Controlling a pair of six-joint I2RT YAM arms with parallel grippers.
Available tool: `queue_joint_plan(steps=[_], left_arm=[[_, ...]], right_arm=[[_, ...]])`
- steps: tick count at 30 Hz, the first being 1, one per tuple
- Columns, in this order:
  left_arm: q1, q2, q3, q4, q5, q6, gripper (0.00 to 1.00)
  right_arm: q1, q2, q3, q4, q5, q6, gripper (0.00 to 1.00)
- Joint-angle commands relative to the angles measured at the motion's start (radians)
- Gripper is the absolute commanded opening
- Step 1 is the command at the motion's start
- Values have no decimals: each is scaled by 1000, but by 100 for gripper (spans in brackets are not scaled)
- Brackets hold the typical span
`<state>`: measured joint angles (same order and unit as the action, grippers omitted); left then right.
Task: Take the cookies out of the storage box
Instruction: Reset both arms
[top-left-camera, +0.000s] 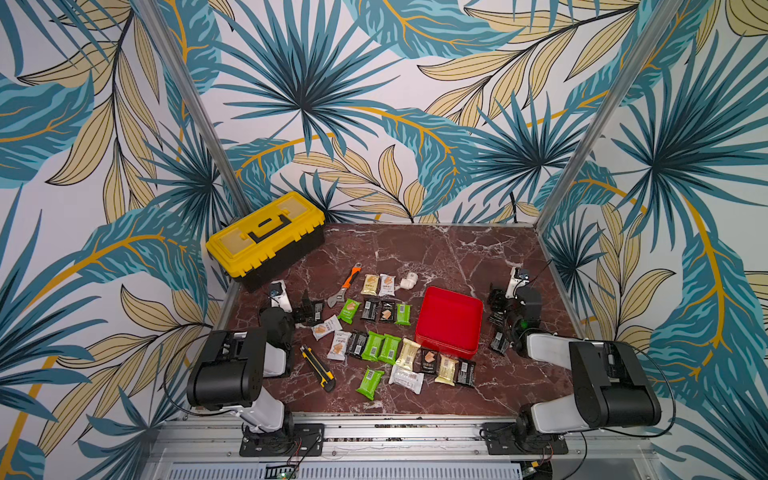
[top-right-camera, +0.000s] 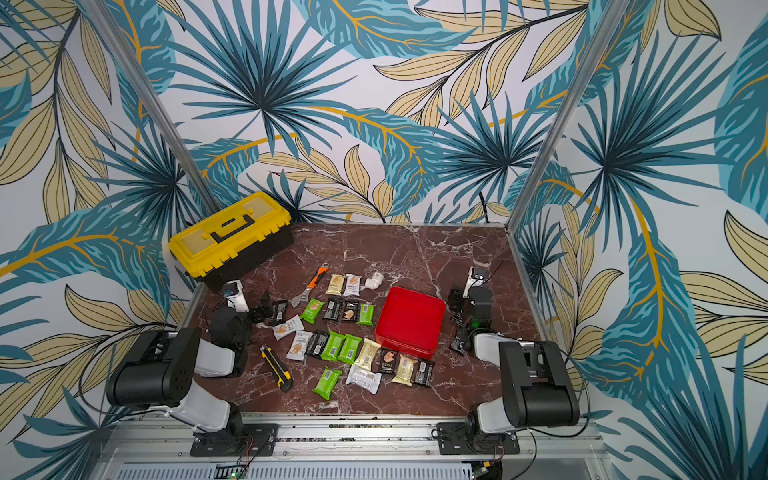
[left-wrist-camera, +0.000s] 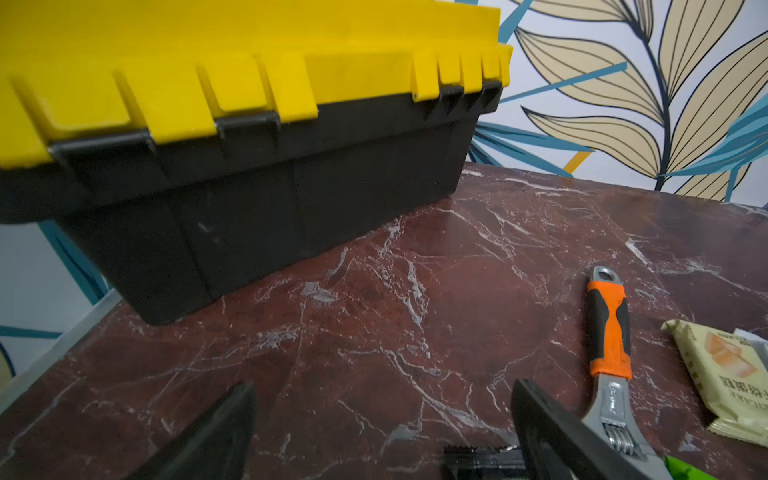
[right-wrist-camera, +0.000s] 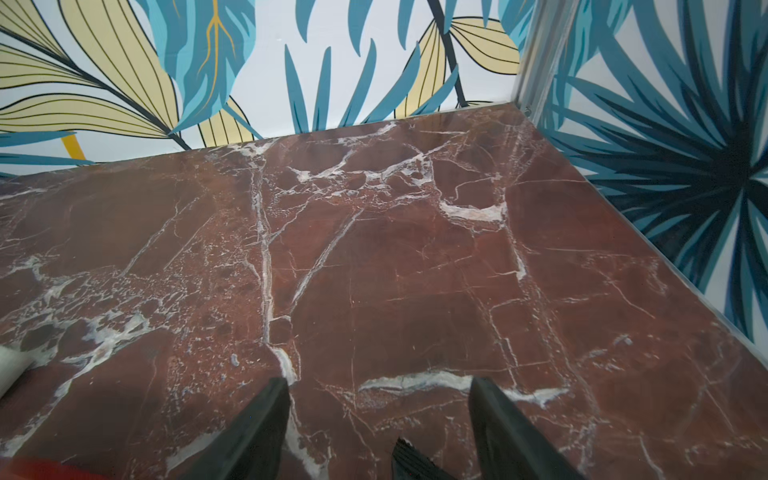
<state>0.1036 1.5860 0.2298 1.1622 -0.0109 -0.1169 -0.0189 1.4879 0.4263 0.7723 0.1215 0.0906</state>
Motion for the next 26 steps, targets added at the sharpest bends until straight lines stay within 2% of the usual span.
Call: queue_joint_plan(steps=[1, 3, 4, 5, 26], left_arm=[[-5, -18, 44, -9, 32, 28, 100], [-10, -23, 76, -74, 29, 32, 100], [-14, -15, 88, -80, 20, 34, 100], [-15, -23, 98, -113, 16, 35, 100], [-39, -21, 107, -129, -55, 40, 100]], right_arm=[[16, 23, -32, 115, -31, -46, 77], [17, 15, -25, 91, -28, -41, 81], [17, 20, -27, 100, -29, -44, 98], [17, 17, -26, 90, -28, -42, 100], [25, 21, -12, 70, -55, -62, 99]])
